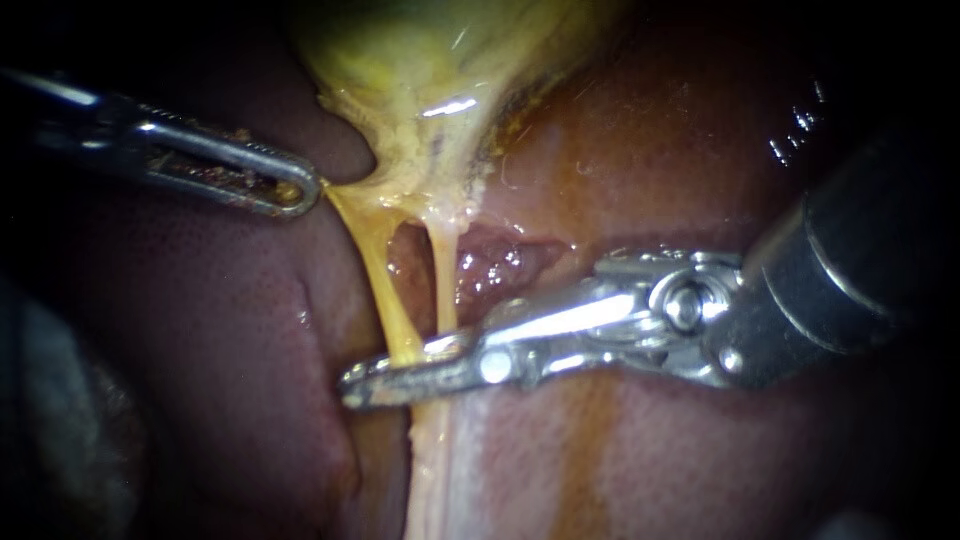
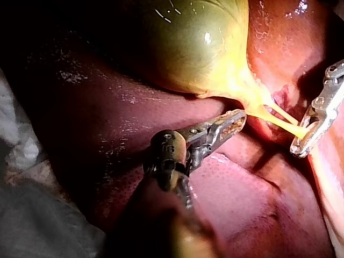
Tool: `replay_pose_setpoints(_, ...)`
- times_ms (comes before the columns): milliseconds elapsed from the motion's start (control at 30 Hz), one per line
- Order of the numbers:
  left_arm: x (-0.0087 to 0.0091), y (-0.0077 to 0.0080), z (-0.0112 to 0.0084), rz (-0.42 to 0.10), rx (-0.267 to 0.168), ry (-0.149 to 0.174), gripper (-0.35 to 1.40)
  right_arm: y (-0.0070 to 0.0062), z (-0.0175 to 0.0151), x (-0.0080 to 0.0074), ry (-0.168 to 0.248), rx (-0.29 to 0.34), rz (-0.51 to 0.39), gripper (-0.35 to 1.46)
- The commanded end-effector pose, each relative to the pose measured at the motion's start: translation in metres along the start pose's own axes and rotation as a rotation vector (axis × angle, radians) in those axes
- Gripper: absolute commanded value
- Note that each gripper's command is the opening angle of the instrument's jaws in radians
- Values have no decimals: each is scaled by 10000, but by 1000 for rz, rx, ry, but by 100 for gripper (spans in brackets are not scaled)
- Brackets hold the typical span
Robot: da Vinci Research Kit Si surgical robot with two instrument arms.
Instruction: Going back first clip left tube
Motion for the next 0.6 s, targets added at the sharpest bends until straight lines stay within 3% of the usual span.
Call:
replay_pose_setpoints(33, 0, 0, 0, 0, 0, 0, -35, 0, 0, 0, 0, 0, 0, -35)
replay_pose_setpoints(200, 0, 1, 0, 0, 0, 0, -35, 1, 0, 0, -5, 4, 0, -31)
replay_pose_setpoints(267, 0, 1, 0, 0, 0, 0, -35, 1, 2, 1, -4, 5, -77, 1)
replay_pose_setpoints(400, 0, 1, 0, 0, 0, 0, -35, 2, 6, 3, -2, 5, -124, 32)
replay_pose_setpoints(600, -1, 2, 0, -6, 1, 0, -35, 5, 11, 7, 8, -6, -235, 45)
